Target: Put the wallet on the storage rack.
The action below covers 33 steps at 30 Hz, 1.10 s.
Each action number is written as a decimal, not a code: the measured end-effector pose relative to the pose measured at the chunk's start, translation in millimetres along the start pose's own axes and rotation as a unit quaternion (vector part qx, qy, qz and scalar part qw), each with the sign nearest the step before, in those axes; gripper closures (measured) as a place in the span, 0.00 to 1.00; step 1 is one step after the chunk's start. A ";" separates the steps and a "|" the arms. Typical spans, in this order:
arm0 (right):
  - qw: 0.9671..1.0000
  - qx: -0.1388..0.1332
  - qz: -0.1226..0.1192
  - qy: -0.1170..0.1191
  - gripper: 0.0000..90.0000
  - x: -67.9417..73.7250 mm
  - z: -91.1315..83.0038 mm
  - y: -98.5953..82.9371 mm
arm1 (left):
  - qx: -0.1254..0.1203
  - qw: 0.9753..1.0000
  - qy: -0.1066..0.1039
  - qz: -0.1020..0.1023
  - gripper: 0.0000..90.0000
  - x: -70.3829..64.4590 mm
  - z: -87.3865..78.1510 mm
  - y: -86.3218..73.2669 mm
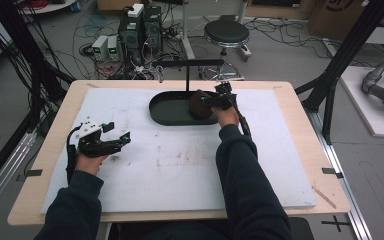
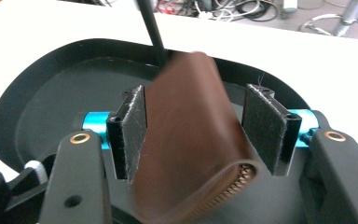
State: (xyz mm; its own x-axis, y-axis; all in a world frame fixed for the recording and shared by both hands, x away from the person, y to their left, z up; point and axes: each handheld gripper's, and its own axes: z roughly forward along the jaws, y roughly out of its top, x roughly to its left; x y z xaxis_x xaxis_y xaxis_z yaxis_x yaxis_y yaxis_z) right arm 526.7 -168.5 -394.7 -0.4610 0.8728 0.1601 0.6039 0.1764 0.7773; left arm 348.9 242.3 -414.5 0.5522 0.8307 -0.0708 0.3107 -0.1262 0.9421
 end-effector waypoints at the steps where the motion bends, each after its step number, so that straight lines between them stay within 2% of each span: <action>1: 1.000 0.001 -0.001 -0.007 0.46 -2.3 -3.5 0.4 | 0.000 1.000 0.000 0.000 0.26 -0.4 0.0 0.0; 2: 1.000 0.001 -0.001 -0.007 0.46 -2.3 -3.5 0.4 | 0.000 1.000 0.000 0.000 0.26 -0.4 0.0 0.0; 5: 1.000 0.008 -0.012 -0.018 0.44 -9.5 -19.5 2.2 | 0.000 1.000 0.000 0.002 0.26 -0.7 -0.2 0.2; 7: 1.000 -0.001 -0.019 -0.012 0.44 -12.2 -31.8 2.8 | 0.001 1.000 0.000 0.002 0.26 -0.6 -0.2 0.2; 9: 0.999 -0.028 -0.043 -0.013 0.44 -13.7 -47.6 -0.6 | 0.000 1.000 0.000 0.002 0.26 -0.4 0.2 0.1; 11: 0.998 -0.023 -0.065 -0.009 0.36 -17.2 -61.9 -5.1 | -0.002 1.000 -0.001 0.000 0.26 -0.4 -0.1 0.1; 13: 0.996 -0.006 -0.091 -0.007 0.32 -20.4 -75.9 -8.9 | -0.007 1.000 0.003 -0.014 0.23 0.7 -0.1 1.7; 16: 0.991 -0.035 -0.129 -0.006 0.30 -24.9 -101.8 -22.1 | -0.019 1.000 0.002 -0.019 0.21 1.2 -1.4 3.6; 17: 0.991 -0.029 -0.131 -0.005 0.26 -27.1 -109.5 -26.3 | -0.019 1.000 0.002 -0.019 0.21 1.5 -1.6 3.7; 18: 0.991 -0.029 -0.131 -0.005 0.26 -27.1 -109.5 -26.3 | -0.019 1.000 0.002 -0.019 0.20 1.5 -1.6 3.7; 19: 0.990 -0.036 -0.135 -0.006 0.24 -31.0 -123.8 -39.0 | -0.018 1.000 0.001 -0.020 0.20 2.0 -0.9 3.3; 20: 0.990 -0.035 -0.138 -0.007 0.24 -33.1 -130.5 -45.4 | -0.017 1.000 0.001 -0.022 0.20 2.2 -0.1 2.9; 21: 0.990 -0.035 -0.138 -0.007 0.24 -33.1 -130.5 -45.4 | -0.017 1.000 0.001 -0.022 0.20 2.2 -0.1 2.9; 22: 0.987 -0.051 -0.151 -0.017 0.24 -36.5 -142.2 -61.7 | -0.016 1.000 -0.003 -0.025 0.20 3.4 0.7 2.4; 24: 0.986 -0.057 -0.155 -0.023 0.24 -40.2 -149.9 -78.2 | -0.019 1.000 -0.003 -0.024 0.20 4.5 0.9 2.2; 27: 0.986 -0.053 -0.157 -0.027 0.24 -44.1 -155.1 -100.2 | -0.024 0.999 0.000 -0.024 0.21 6.0 1.1 2.0; 29: 0.987 -0.053 -0.149 -0.031 0.24 -46.5 -156.1 -111.5 | -0.026 0.999 0.000 -0.024 0.21 6.4 1.2 1.9; 32: 0.988 -0.046 -0.143 -0.033 0.24 -49.4 -157.1 -120.2 | -0.030 0.999 0.006 -0.012 0.21 5.5 0.5 2.5; 33: 0.988 -0.049 -0.146 -0.035 0.24 -49.6 -158.1 -120.6 | -0.030 0.999 0.006 -0.012 0.21 5.5 0.5 2.5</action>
State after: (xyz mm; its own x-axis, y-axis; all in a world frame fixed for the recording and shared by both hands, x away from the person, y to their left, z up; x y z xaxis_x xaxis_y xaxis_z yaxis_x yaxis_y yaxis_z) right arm 373.9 -305.0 -400.2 -0.5577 0.8215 -0.1190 0.3853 0.3832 0.8395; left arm 353.1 246.3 -412.7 0.5355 0.8398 -0.0891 0.2769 -0.0749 0.9580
